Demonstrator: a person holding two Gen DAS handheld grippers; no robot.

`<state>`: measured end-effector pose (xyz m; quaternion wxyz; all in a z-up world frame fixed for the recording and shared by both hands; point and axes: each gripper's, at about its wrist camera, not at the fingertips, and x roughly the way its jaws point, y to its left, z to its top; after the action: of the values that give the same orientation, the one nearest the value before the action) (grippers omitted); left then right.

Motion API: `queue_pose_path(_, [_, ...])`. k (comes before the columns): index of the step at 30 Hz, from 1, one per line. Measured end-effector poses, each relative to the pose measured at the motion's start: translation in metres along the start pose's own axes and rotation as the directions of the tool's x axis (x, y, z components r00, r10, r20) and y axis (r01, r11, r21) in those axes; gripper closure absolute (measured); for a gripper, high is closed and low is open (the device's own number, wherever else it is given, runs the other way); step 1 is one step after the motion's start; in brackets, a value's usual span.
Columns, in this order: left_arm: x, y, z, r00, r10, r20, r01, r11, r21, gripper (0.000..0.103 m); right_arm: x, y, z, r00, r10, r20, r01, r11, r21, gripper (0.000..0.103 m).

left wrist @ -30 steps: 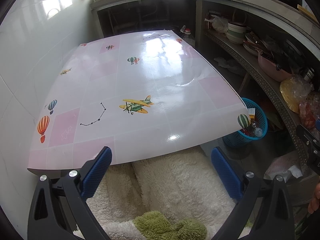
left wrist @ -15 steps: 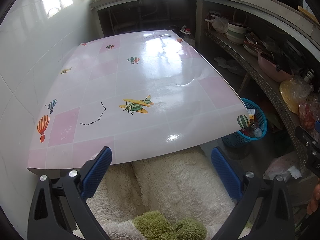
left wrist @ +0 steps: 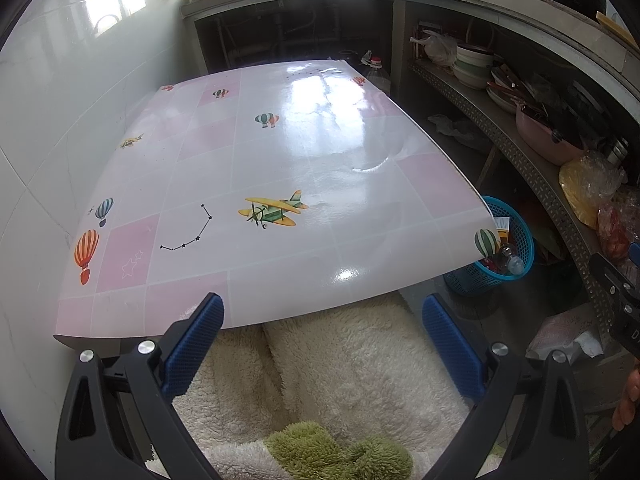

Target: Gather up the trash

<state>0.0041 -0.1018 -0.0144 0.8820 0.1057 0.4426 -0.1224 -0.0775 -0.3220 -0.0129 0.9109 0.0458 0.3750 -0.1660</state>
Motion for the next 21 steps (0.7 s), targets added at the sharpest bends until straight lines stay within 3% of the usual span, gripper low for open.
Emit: queue_pose_path(21, [0.0027,-0.0048,-0.0031,1.000,-0.002,-0.015,0.002,1.000,-0.007,0.006,0.0030,0.0001,0.0014,1.000,0.004,-0.002,-0.004,1.000,-0.005,0.008])
